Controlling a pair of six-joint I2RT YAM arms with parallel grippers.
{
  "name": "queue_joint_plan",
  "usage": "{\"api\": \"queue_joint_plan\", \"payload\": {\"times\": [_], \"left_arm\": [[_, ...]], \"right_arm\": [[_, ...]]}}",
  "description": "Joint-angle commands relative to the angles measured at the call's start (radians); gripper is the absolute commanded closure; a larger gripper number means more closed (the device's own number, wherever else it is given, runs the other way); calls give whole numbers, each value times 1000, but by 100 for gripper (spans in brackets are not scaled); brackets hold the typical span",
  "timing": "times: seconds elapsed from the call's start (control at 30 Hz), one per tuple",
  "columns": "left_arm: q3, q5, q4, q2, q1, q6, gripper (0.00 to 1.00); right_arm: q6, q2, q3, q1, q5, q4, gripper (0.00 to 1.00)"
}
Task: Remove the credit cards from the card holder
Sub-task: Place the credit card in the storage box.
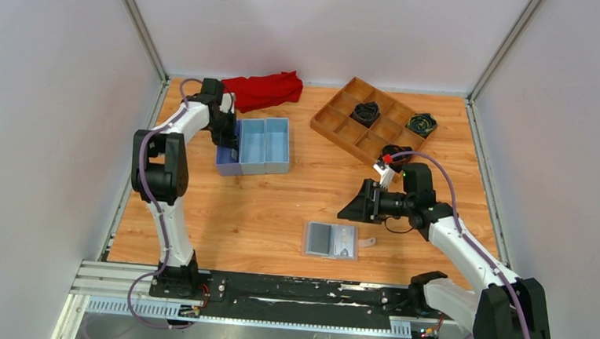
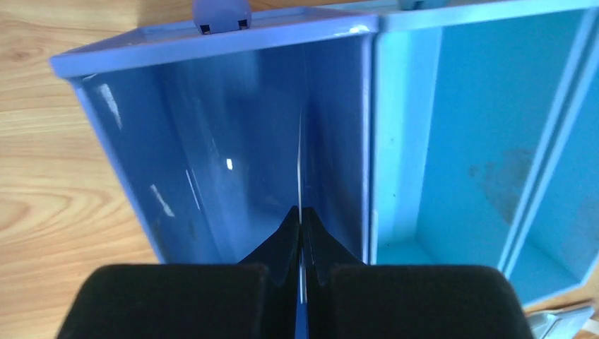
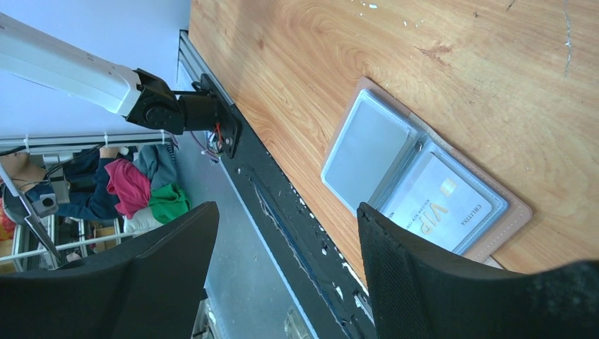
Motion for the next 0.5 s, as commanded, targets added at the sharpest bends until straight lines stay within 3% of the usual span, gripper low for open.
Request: {"api": "queue_joint_plan", "payload": {"times": [0.0, 0.07, 0.17, 0.27, 0.47], "left_arm": [[23, -21, 15, 37, 10, -21, 100], [20, -36, 15, 37, 10, -23, 97], [16, -49, 14, 23, 10, -25, 79], [10, -54, 14, -2, 9, -29, 69], [-8, -47, 13, -95, 10, -41, 66]], "right_arm": [[1, 2, -17, -11, 14, 2, 24], [2, 5, -17, -11, 12, 4, 24], [3, 11, -17, -10, 11, 8, 24], [8, 19, -17, -11, 11, 16, 24], [17, 24, -13, -11, 6, 24, 24]]}}
